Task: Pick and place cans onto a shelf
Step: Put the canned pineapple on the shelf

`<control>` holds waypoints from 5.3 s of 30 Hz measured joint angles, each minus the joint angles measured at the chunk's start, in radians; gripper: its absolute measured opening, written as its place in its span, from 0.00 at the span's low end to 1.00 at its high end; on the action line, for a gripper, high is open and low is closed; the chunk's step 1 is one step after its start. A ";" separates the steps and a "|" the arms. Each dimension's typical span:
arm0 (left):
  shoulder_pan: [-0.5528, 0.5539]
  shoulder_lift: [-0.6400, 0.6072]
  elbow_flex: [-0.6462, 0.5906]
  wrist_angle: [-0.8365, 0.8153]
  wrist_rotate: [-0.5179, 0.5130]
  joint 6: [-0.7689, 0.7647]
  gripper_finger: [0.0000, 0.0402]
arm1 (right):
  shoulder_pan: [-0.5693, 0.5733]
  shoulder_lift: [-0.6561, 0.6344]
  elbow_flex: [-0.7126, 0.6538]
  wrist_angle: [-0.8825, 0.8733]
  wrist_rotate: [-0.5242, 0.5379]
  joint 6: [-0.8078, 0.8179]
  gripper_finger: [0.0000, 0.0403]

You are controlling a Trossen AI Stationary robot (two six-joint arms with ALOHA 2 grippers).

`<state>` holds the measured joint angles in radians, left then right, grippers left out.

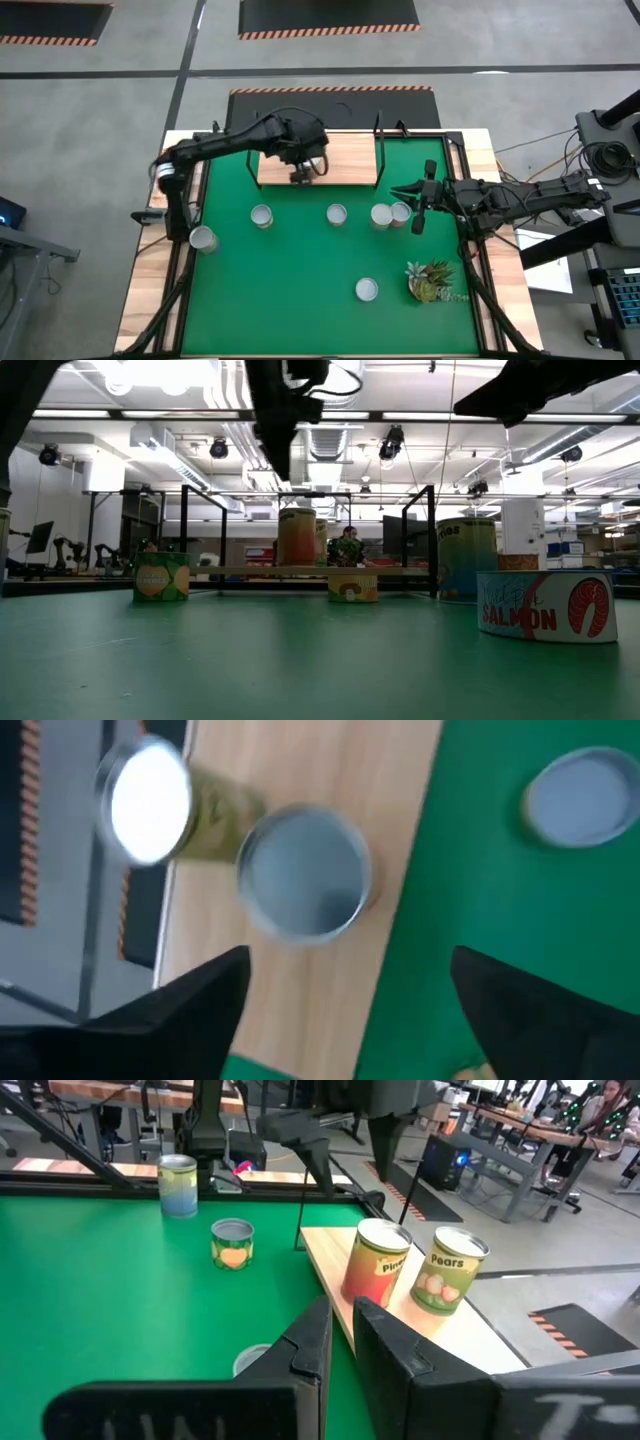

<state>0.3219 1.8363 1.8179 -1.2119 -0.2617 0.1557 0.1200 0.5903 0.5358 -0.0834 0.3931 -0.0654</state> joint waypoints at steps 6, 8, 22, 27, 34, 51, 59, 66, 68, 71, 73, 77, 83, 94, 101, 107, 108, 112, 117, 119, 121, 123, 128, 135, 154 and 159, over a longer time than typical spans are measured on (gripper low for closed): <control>0.068 -0.170 -0.272 0.298 -0.028 -0.006 0.48 | 0.000 0.000 0.000 -0.001 0.000 0.014 0.09; 0.080 -0.200 -0.325 0.360 -0.028 -0.013 0.36 | 0.000 0.000 0.000 0.000 0.000 0.015 0.09; 0.109 -0.192 -0.465 0.502 -0.104 -0.042 0.05 | 0.000 0.000 0.000 -0.005 0.000 0.012 0.09; 0.108 -0.191 -0.498 0.555 -0.103 -0.063 0.01 | 0.000 0.000 0.000 -0.006 0.000 0.010 0.09; 0.099 -0.179 -0.524 0.565 -0.061 -0.102 0.00 | 0.000 0.000 0.000 -0.008 0.000 0.012 0.09; 0.005 -0.180 -0.524 0.575 0.068 -0.218 0.00 | 0.000 0.000 0.000 -0.009 0.000 0.010 0.09; 0.022 -0.174 -0.524 0.486 -0.233 -0.173 0.00 | 0.000 0.000 0.000 -0.009 0.000 0.012 0.09; 0.029 -0.159 -0.527 0.623 -0.097 -0.164 0.00 | 0.000 0.000 0.000 -0.010 0.000 0.012 0.09; 0.023 -0.159 -0.525 0.647 -0.050 -0.171 0.00 | 0.000 0.000 0.000 -0.012 0.000 0.011 0.09; 0.014 -0.160 -0.524 0.630 0.000 -0.217 0.00 | 0.000 0.000 0.000 -0.013 0.000 0.009 0.09; 0.008 -0.163 -0.523 0.607 0.009 -0.255 0.00 | 0.000 0.000 0.000 -0.014 0.000 0.008 0.09; 0.001 -0.164 -0.523 0.557 0.011 -0.307 0.00 | 0.000 0.000 0.000 -0.014 0.000 0.009 0.09; -0.044 -0.164 -0.523 0.582 0.010 -0.318 0.00 | 0.000 0.000 0.000 -0.015 0.000 0.018 0.09; -0.206 -0.281 -0.643 0.804 0.016 -0.064 0.00 | 0.000 0.120 0.038 0.052 0.000 0.098 0.03; -0.166 -0.502 -0.865 1.042 0.010 0.045 0.00 | -0.026 0.336 0.212 0.059 -0.001 0.065 0.02; -0.127 -0.584 -0.973 1.178 0.010 0.105 0.00 | -0.125 0.525 0.446 -0.091 -0.002 0.126 0.02; -0.122 -0.585 -0.983 1.179 0.010 0.111 0.00 | -0.142 0.556 0.486 -0.132 -0.003 0.135 0.02; -0.106 -0.575 -0.995 1.186 0.010 0.112 0.00 | -0.209 0.677 0.619 -0.290 -0.023 0.131 0.02; -0.091 -0.539 -0.996 1.220 0.010 0.152 0.00 | -0.305 0.798 0.722 -0.375 -0.161 0.074 0.02; -0.077 -0.528 -0.995 1.245 0.011 0.174 0.00 | -0.344 0.833 0.748 -0.384 -0.215 0.049 0.02; -0.061 -0.514 -0.995 1.269 0.010 0.177 0.00 | -0.383 0.861 0.764 -0.384 -0.255 0.023 0.02; -0.048 -0.495 -0.995 1.304 0.009 0.176 0.00 | -0.420 0.886 0.775 -0.383 -0.292 -0.009 0.02; -0.031 -0.424 -0.994 1.374 0.018 0.205 0.00 | -0.496 0.931 0.779 -0.384 -0.402 -0.059 0.02; -0.003 -0.369 -0.994 1.402 0.018 0.214 0.00 | -0.513 1.003 0.779 -0.375 -0.480 -0.076 0.02; 0.007 -0.302 -0.994 1.493 0.018 0.165 0.00 | -0.544 1.074 0.786 -0.292 -0.471 -0.103 0.02; 0.007 -0.278 -0.985 1.506 0.008 0.150 0.00 | -0.544 1.074 0.786 -0.292 -0.471 -0.103 0.02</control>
<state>0.3294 1.5585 0.8328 0.2944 -0.2533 0.3060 -0.4244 1.6646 1.3220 -0.3749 -0.0776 -0.1688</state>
